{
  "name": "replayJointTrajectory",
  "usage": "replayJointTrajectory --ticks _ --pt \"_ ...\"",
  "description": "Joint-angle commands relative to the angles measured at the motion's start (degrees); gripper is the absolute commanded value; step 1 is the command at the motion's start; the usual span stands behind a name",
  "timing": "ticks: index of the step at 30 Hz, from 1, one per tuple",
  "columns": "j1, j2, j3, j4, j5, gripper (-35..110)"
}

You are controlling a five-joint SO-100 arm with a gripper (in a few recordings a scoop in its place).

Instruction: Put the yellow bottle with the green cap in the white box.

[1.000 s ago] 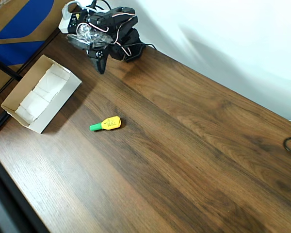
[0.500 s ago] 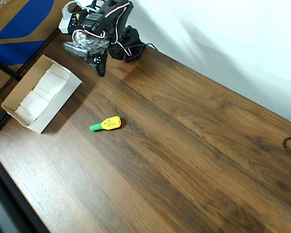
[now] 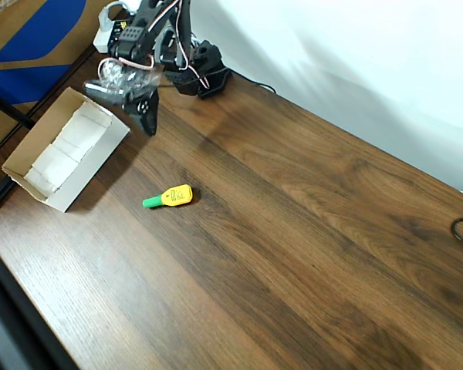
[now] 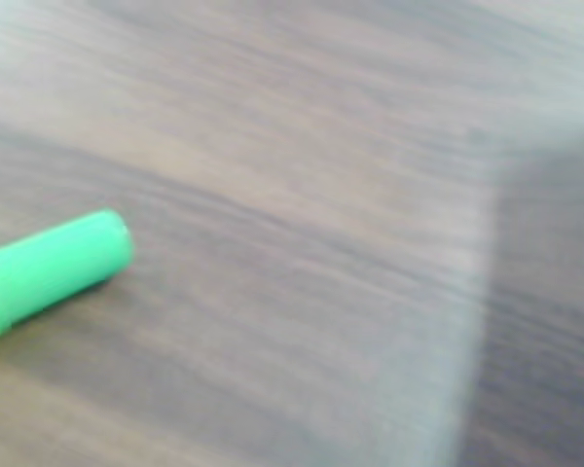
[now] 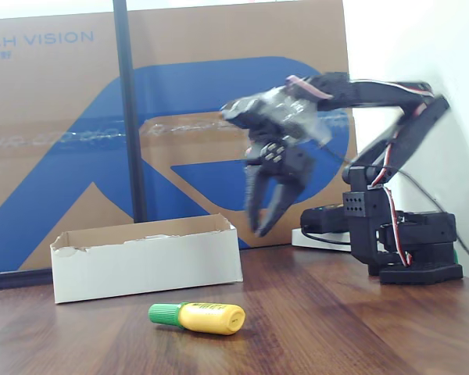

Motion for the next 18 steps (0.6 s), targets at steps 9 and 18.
replayJointTrajectory --ticks 9,18 --pt "-8.26 -16.17 -10.46 -10.2 -5.8 14" --pt "-18.81 -23.03 -15.73 -5.01 -6.33 14"
